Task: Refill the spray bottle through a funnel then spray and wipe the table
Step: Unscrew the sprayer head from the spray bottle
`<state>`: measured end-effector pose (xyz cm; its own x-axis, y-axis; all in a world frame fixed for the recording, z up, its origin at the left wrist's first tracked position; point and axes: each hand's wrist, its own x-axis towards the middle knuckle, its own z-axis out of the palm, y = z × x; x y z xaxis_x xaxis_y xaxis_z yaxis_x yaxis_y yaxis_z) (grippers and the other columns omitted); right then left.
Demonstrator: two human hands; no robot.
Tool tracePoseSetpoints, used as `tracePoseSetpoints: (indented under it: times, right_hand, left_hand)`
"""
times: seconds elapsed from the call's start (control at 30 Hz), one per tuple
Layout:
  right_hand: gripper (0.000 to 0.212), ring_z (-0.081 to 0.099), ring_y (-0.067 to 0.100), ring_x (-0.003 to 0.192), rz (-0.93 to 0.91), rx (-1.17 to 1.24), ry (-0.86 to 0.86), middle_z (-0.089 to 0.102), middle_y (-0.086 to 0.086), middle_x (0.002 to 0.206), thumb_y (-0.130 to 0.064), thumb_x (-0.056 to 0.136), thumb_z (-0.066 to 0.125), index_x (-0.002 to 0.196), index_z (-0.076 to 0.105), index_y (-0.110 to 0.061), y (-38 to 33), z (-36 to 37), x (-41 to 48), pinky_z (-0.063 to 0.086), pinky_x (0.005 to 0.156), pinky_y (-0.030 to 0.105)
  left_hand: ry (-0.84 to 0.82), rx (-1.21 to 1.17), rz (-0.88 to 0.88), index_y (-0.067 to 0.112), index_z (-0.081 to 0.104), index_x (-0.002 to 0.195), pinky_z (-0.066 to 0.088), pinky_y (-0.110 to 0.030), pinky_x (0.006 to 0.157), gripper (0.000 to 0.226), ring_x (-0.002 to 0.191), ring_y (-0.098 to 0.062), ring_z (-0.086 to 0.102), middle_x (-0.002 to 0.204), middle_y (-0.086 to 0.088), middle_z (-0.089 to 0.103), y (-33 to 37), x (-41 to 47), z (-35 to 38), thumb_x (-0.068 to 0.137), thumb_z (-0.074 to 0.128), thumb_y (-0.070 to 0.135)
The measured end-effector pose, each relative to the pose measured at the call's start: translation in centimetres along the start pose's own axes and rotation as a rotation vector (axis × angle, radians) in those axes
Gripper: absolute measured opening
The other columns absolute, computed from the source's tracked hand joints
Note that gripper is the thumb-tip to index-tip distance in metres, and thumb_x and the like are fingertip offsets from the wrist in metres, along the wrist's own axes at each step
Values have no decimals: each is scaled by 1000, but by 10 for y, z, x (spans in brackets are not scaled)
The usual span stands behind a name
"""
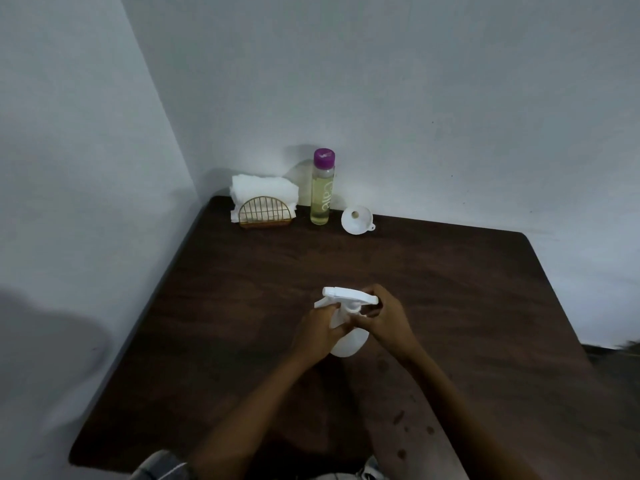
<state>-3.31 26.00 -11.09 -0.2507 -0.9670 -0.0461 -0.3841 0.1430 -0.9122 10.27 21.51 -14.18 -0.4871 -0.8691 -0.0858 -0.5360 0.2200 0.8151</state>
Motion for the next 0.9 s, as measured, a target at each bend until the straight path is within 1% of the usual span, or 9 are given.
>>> tracePoseSetpoints:
  times: [0.03, 0.1, 0.17, 0.27, 0.43, 0.5, 0.6, 0.8, 0.9]
  right_hand:
    - [32, 63, 13, 76, 17, 20, 8, 67, 10, 91, -5, 67, 80, 92, 59, -5, 1, 0, 0, 50, 62, 17]
    - [32, 65, 17, 80, 30, 37, -7, 67, 11, 93, -3, 69, 79, 94, 59, -4, 2, -1, 1, 51, 64, 17]
    - [32, 64, 15, 84, 27, 39, -38, 65, 8, 96, -1, 69, 77, 94, 58, -10, 0, -4, 2, 52, 67, 16]
    - [36, 63, 8, 88, 13, 69, -76, 62, 4, 99, 1, 71, 75, 95, 57, -20, -1, -7, 1, 51, 69, 13]
    - [36, 65, 12, 91, 14, 137, -109, 64, 6, 104, 1, 71, 75, 100, 60, -14, 0, -9, 0, 53, 73, 18]
    - [36, 66, 13, 86, 14, 157, -74, 66, 8, 98, 1, 68, 78, 98, 59, -5, 0, -6, 1, 54, 69, 20]
    - [32, 63, 4, 74, 16, 131, -45, 66, 13, 93, 2, 68, 78, 94, 58, 1, 0, -2, 3, 51, 62, 15]
    - [34, 63, -3, 86, 49, 156, -142, 61, -2, 102, 1, 76, 70, 106, 59, -13, 1, -11, 2, 49, 70, 11]
    - [35, 64, 2, 87, 46, 177, -128, 64, 0, 102, 2, 75, 72, 105, 59, -11, 1, -8, 0, 50, 71, 13]
  left_hand:
    - [-1, 4, 2, 12, 57, 118, 36, -5, 72, 37, 105, -6, 54, 118, 0, 61, 0, 0, 0, 87, 60, 31]
    - [-9, 4, 2, 12, 57, 118, 39, -12, 77, 37, 107, -8, 55, 119, 0, 61, 0, 1, -1, 87, 60, 33]
    - [-16, 14, -5, 12, 58, 117, 39, -17, 79, 38, 108, -12, 56, 118, 0, 61, 0, 1, -1, 86, 61, 34]
    - [-10, 37, -11, 11, 61, 111, 36, -15, 73, 35, 102, -11, 57, 114, -1, 64, 0, 3, -2, 86, 62, 35]
    - [-10, 35, -6, 10, 60, 112, 44, -22, 82, 36, 105, -14, 58, 115, -3, 63, -1, 4, -1, 85, 63, 33]
    - [-14, 31, -4, 10, 59, 113, 44, -21, 83, 36, 106, -14, 58, 116, -3, 63, -1, 4, -1, 85, 62, 32]
    - [-14, 15, -2, 10, 60, 113, 47, -26, 85, 38, 106, -15, 58, 116, -2, 63, -2, 4, -1, 85, 62, 36]
    - [-14, 49, -42, 10, 59, 115, 44, -24, 87, 41, 110, -16, 56, 120, -4, 61, -1, 5, 1, 84, 63, 38]
    - [-4, 62, -51, 11, 57, 119, 42, -23, 88, 42, 114, -17, 54, 125, -4, 58, -1, 5, 2, 85, 62, 35]
